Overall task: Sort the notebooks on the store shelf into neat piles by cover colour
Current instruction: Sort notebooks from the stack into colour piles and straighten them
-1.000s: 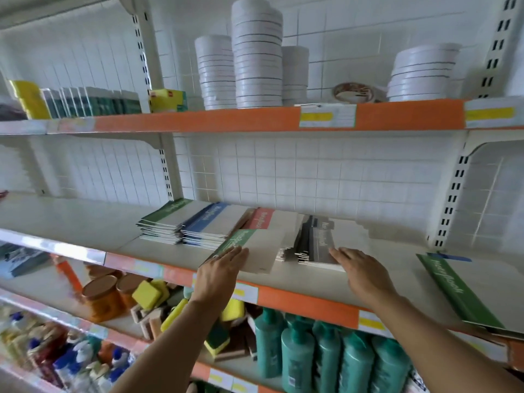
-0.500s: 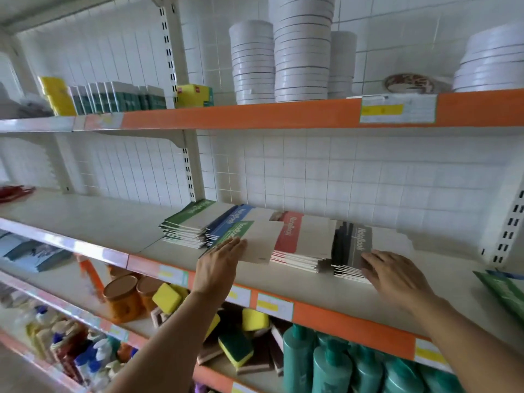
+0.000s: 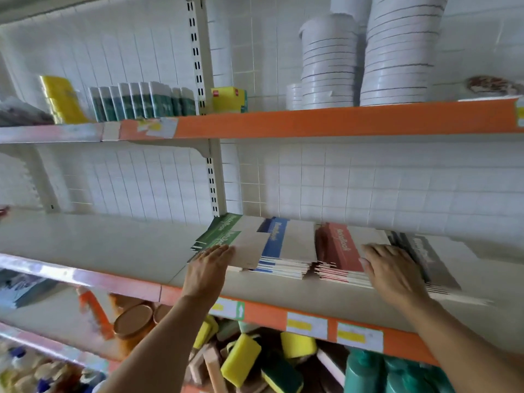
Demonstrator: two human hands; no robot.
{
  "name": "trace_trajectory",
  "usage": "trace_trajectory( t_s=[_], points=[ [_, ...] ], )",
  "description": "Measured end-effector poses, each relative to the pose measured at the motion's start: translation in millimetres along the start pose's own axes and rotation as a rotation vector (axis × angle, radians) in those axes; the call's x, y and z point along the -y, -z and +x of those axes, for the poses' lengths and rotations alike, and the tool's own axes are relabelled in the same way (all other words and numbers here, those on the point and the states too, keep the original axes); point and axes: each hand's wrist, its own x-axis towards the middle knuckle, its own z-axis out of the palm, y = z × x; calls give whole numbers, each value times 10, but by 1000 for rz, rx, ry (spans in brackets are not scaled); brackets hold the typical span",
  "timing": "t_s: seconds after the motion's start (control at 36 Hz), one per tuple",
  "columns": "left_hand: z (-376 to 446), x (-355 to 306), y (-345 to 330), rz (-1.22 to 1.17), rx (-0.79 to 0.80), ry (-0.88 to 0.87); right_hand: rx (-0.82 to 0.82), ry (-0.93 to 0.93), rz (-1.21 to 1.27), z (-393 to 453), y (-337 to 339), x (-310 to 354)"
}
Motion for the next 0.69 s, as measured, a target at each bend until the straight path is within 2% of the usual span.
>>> trace_trajectory(
  t_s=[0.19,0.31,0.42,0.69],
  points=[
    [65,354,-270,-42,161,8,-53,41,-4,134,-183,430],
    [132,414,-378,-58,180,65,-90,57,7,202,-276,530],
    [159,433,-448,-89,387,151,-33,46,8,244,-347,565],
    [360,619,-739,-76,561,98,113,8,24,268,-363,660]
  ],
)
